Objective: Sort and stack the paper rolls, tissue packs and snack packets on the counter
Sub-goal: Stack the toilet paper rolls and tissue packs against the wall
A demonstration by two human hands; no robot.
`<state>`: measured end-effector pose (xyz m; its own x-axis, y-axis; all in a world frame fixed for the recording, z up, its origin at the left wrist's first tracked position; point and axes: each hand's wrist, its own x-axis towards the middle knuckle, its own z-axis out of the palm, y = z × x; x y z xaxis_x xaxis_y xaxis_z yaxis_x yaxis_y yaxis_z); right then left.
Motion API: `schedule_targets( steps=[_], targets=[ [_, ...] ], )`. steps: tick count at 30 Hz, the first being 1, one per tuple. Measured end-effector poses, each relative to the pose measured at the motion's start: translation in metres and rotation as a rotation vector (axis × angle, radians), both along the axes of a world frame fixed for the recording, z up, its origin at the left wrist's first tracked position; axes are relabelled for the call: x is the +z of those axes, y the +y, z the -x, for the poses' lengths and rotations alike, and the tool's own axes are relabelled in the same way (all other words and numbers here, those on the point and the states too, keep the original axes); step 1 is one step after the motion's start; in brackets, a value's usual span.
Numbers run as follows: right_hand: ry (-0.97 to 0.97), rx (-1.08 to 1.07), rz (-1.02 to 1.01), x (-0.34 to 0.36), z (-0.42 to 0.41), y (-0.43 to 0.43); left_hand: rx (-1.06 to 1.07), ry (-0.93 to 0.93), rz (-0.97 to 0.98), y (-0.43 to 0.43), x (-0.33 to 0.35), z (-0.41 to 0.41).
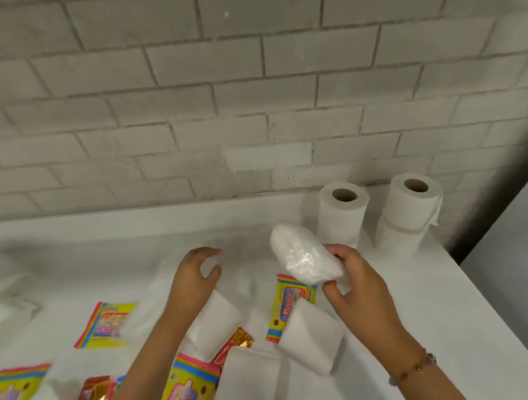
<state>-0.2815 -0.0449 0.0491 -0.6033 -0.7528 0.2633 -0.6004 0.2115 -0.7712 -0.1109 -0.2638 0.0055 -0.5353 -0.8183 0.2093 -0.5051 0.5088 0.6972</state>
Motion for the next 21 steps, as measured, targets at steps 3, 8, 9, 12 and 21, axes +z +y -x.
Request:
schedule_targets(
  steps=[3,8,9,12,21],
  targets=[
    [0.084,0.088,0.028,0.013,-0.018,-0.049,0.038,0.037,0.017,-0.009,-0.001,-0.035],
    [0.336,0.128,0.016,-0.001,-0.033,-0.144,0.08,0.05,-0.021,-0.034,0.001,-0.088],
    [0.375,0.146,-0.012,-0.013,-0.031,-0.161,0.071,0.054,-0.029,-0.038,0.001,-0.096],
    [0.448,0.135,-0.194,-0.06,-0.027,-0.202,0.051,0.062,-0.063,-0.051,-0.001,-0.125],
    [0.349,0.106,-0.817,-0.137,-0.043,-0.223,0.073,0.093,-0.199,-0.078,-0.011,-0.174]
  ],
)
